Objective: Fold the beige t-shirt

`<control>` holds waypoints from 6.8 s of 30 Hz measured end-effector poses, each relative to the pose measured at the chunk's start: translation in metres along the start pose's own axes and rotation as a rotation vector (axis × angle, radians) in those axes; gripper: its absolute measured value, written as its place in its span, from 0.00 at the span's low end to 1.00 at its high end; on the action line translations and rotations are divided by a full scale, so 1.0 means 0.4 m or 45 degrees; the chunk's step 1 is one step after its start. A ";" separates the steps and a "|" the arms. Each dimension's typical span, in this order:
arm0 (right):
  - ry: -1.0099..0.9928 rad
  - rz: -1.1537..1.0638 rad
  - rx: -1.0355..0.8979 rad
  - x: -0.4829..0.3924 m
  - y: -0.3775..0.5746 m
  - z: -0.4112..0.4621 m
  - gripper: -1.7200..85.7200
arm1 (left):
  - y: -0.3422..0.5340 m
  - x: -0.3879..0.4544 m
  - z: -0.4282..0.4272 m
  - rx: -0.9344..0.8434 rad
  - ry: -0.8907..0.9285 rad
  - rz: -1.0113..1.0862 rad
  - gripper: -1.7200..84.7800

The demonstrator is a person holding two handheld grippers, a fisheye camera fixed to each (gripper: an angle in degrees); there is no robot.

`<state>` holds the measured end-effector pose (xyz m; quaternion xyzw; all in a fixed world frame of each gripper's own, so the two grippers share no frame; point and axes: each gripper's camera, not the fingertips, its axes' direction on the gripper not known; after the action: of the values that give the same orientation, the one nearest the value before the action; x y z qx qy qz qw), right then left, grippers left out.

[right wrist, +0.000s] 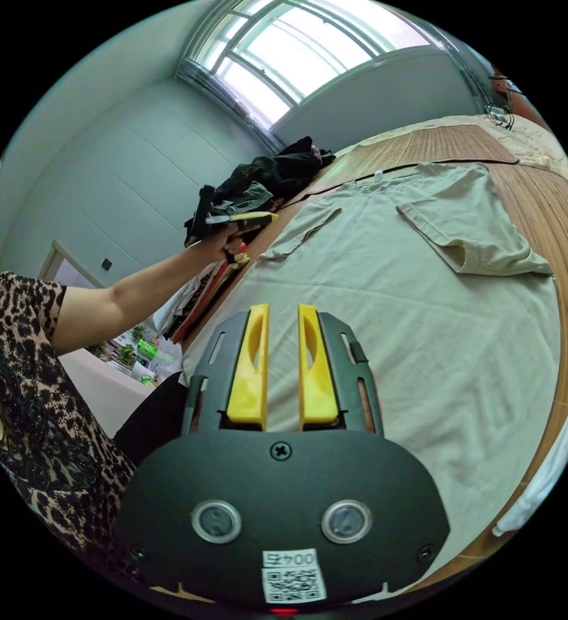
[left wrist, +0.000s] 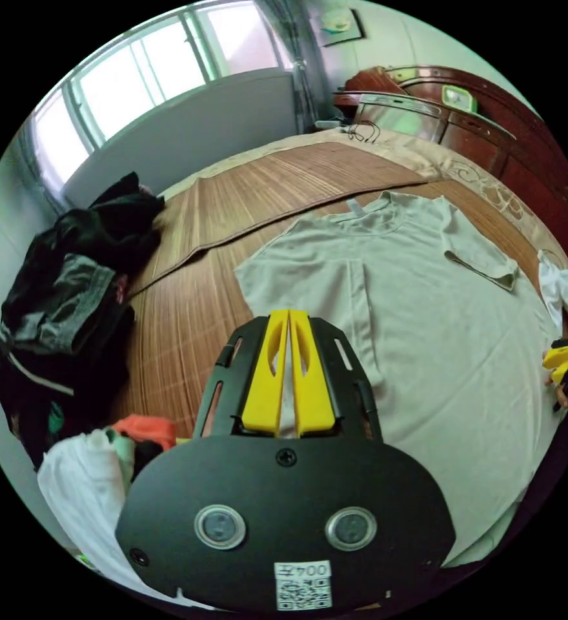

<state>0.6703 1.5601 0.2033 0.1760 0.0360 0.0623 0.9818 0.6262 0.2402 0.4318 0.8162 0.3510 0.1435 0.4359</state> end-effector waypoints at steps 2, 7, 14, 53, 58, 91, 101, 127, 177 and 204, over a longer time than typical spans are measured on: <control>-0.006 0.002 -0.008 0.003 0.004 0.003 0.11 | -0.052 0.029 0.063 -0.045 -0.003 0.042 0.03; 0.001 0.006 -0.021 0.011 0.012 0.003 0.11 | -0.113 0.036 0.276 -0.266 -0.081 -0.055 0.03; -0.020 0.016 0.001 0.017 0.032 -0.021 0.11 | -0.036 0.019 0.141 -0.009 -0.063 -0.216 0.03; 0.227 0.508 0.456 0.167 0.243 -0.379 0.12 | -0.424 1.217 0.196 0.026 0.374 0.344 0.03; 0.255 0.543 0.422 0.173 0.258 -0.389 0.13 | -0.515 1.248 0.336 -0.200 0.328 0.107 0.03; 0.794 0.230 -0.206 -0.422 0.503 -0.338 0.02 | 0.626 0.875 -0.706 -0.258 0.297 -0.392 0.03; 0.846 0.275 -0.338 -0.441 0.563 -0.296 0.01 | 0.514 0.808 -0.876 -0.186 0.340 -0.408 0.03; 0.120 0.149 0.508 -0.665 0.810 -0.700 0.16 | 0.742 0.242 -1.652 0.530 0.759 -1.014 0.19; 0.686 0.347 0.302 -0.505 0.976 -0.734 0.02 | 0.488 0.367 -1.815 0.320 0.572 -1.129 0.17; 0.698 0.629 -0.522 -0.175 0.781 -0.597 0.17 | 0.233 0.574 -1.441 -0.367 0.645 -0.482 0.25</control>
<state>0.5448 1.9227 0.0927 -0.0427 0.2394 0.3462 0.9061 0.5203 0.7179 0.8247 0.6051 0.5693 0.3063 0.4647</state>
